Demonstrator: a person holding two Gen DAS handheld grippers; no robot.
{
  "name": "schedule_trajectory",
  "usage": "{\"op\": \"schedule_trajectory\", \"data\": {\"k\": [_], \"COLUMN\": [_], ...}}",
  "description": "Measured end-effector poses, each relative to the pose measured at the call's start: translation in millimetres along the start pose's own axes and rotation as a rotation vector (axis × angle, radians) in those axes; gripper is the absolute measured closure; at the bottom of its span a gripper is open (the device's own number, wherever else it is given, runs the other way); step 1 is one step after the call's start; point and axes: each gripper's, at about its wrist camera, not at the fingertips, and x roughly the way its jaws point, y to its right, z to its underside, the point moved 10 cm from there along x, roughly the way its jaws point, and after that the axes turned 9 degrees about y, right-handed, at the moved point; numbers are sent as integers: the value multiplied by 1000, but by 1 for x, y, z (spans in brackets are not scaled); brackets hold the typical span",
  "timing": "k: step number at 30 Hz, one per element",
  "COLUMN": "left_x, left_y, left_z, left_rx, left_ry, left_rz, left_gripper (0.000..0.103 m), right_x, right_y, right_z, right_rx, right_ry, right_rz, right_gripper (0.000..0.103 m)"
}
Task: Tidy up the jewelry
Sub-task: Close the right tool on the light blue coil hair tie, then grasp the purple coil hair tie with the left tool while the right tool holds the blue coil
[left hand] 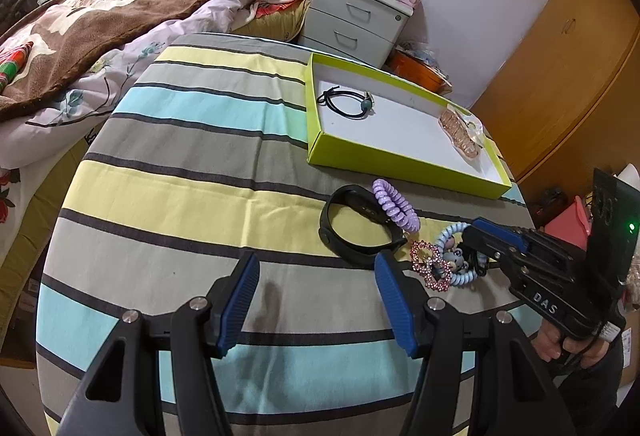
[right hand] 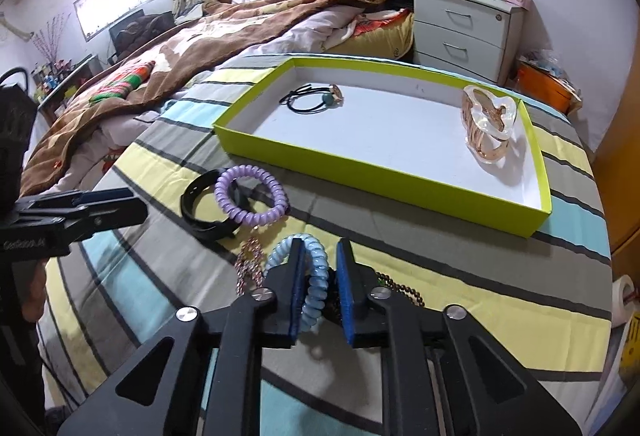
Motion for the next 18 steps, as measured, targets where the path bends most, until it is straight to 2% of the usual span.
{"op": "schedule_trajectory", "data": {"k": [8,15,18], "left_x": [1,4,6], "left_y": [0,2,6], "left_z": [-1,0,-3], "left_rx": [3,7,10], "left_ry": [-2,-13,-12], "left_rz": [-11,-6,3], "left_gripper": [41,41,41], "right_x": [-23,-39,-47], "right_y": [3,8,15], "right_z": [0,-1,-1], "right_rx": [47,189,207], "right_ry": [66,106,132], "right_rz": [-17,-110,-73], "right_gripper": [93,93,93]}}
